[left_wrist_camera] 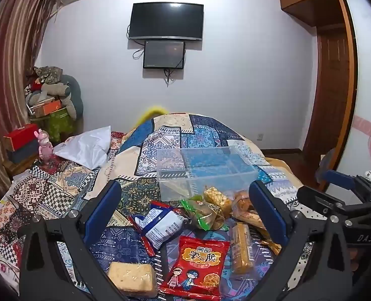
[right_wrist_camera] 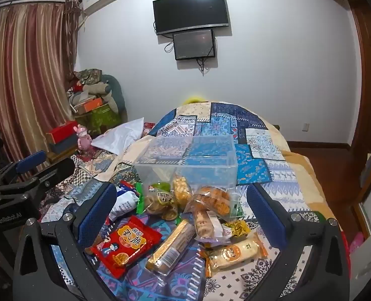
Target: Organize snacks
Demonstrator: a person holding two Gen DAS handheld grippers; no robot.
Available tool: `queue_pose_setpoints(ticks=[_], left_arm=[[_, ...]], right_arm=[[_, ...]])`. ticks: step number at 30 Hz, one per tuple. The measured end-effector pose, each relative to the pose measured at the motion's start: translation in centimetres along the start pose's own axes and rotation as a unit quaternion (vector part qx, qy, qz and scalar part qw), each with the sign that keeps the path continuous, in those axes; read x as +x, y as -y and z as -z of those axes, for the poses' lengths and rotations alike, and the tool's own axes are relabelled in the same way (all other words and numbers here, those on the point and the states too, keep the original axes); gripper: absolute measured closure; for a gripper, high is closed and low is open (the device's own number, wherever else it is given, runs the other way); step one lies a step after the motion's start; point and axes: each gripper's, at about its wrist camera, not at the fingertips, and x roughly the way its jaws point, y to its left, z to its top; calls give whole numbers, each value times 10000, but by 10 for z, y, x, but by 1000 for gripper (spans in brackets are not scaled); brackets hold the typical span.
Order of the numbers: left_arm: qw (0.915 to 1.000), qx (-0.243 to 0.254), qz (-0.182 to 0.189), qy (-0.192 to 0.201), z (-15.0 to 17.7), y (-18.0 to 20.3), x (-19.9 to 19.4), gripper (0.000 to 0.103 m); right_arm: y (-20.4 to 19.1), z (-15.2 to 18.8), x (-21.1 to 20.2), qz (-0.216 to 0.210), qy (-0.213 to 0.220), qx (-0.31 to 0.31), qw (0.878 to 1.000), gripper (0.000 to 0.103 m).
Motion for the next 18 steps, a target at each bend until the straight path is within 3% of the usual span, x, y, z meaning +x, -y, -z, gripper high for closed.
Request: queue_pose_setpoints(ticks=[18], left_arm=[[9999,-93,27,26,5,-4,7,0]], right_arm=[[0,2,0,45,99,20,9999,0]])
